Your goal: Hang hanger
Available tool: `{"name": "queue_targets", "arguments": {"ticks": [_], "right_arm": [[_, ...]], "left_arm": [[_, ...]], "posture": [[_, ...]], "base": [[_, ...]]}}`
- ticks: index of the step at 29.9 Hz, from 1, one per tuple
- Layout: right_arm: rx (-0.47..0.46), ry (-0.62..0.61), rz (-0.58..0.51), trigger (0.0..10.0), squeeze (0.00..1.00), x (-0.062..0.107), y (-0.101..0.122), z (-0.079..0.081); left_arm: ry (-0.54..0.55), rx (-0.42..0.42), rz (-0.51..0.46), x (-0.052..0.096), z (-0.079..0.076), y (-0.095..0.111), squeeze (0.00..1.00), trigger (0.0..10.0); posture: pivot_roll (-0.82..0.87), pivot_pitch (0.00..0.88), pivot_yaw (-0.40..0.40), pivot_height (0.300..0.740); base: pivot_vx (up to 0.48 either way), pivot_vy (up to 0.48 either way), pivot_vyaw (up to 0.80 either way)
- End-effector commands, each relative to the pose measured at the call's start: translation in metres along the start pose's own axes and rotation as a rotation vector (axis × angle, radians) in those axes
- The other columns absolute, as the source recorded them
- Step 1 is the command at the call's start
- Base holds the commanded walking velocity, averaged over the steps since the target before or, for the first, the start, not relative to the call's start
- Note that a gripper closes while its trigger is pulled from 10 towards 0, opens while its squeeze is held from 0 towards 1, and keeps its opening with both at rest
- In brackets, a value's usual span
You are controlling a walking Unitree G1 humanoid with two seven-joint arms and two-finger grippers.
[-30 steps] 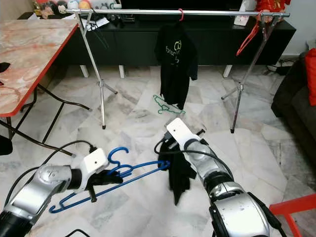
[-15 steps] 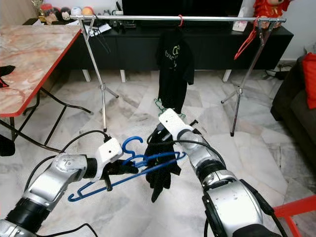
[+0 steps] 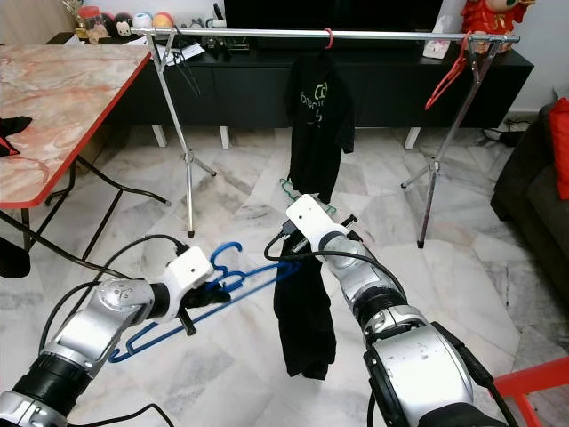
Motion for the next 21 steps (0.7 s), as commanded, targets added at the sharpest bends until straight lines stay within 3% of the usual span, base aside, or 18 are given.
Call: {"name": "queue_targets", "arguments": {"ticks": [1,4,9,13,17,19,21], "right_arm": [[-0.012,-0.009,-0.007,10.0,0.00,0.000,0.002,-0.003],[-0.012,-0.003,-0.001,10.0,0.00,0.000,-0.001,-0.001],[-0.045,0.005,0.020,10.0,0.00,0.001,-0.009,0.002],[-0.070,0.006,0.019,10.0,0.00,0.001,-0.007,0.004],[-0.084,0.008,0.017,10.0,0.00,0.000,-0.005,0.005],[-0.112,0.006,0.017,10.0,0.00,0.000,-0.005,0.005],[-0.135,0.008,0.016,10.0,0.00,0.000,-0.005,0.006]], "left_arm": [[0.077,-0.004,-0.001,0.001,0.013,0.003,0.00,10.0],[0.081,0.019,-0.015,0.000,0.012,0.005,0.00,10.0],[-0.056,0.049,-0.073,-0.001,-0.008,0.013,0.00,10.0],[-0.073,0.048,-0.078,-0.002,-0.010,0.014,0.00,10.0],[-0.005,0.042,-0.075,-0.006,-0.001,0.017,0.00,10.0],[0.113,0.043,-0.045,-0.009,0.013,0.015,0.00,10.0],[0.163,0.067,-0.038,-0.009,0.020,0.012,0.00,10.0]], "posture": [[0.00,0.016,-0.042,0.740],[0.00,0.016,-0.042,0.740],[-0.01,0.013,-0.043,0.740],[-0.01,0.013,-0.043,0.740],[0.00,0.013,-0.044,0.740],[0.00,0.013,-0.044,0.740],[0.00,0.016,-0.044,0.740]], "base": [[0.000,0.000,0.00],[0.000,0.000,0.00],[0.000,0.000,0.00],[0.000,0.000,0.00],[0.000,0.000,0.00],[0.000,0.000,0.00],[0.000,0.000,0.00]]}}
Point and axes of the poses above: a point about 5 cm out from each wrist's last joint towards the gripper, its own x axis pointing back from the gripper into the wrist, its own y axis along the axis of the wrist's last joint, z = x × y, the point moved 3 cm from there along -x, pointing out of the wrist towards the gripper, and after that the axes turned 7 degrees about -x, right-handed, at the moved point
